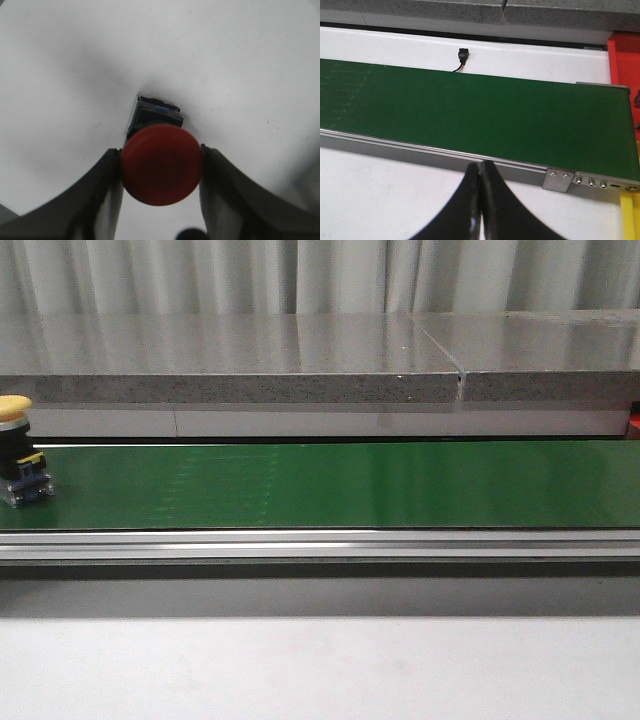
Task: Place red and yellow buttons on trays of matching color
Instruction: 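Grasp a red button beside the belt with the left gripper, then place the red button on the belt and open the left gripper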
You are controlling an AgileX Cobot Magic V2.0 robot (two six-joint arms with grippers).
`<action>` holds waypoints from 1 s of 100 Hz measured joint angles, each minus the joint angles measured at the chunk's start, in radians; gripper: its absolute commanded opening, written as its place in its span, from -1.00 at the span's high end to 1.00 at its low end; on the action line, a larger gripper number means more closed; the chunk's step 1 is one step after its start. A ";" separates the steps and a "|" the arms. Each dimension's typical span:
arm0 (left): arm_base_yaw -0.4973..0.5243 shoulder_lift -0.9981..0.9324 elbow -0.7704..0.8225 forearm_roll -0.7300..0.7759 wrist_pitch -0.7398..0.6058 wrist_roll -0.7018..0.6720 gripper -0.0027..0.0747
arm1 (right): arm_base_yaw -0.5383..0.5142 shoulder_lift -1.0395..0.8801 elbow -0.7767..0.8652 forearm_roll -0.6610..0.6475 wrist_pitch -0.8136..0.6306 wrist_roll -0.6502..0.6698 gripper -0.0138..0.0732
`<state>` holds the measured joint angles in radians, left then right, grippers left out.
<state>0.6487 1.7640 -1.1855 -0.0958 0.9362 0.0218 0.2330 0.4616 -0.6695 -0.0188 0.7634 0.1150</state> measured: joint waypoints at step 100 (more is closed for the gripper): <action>-0.360 -0.294 0.001 0.002 0.065 0.026 0.53 | 0.000 0.000 0.000 0.000 0.000 0.000 0.83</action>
<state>0.2887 1.4704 -1.1850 -0.0940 1.0013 0.0480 0.2330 0.4616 -0.6695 -0.0188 0.7634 0.1150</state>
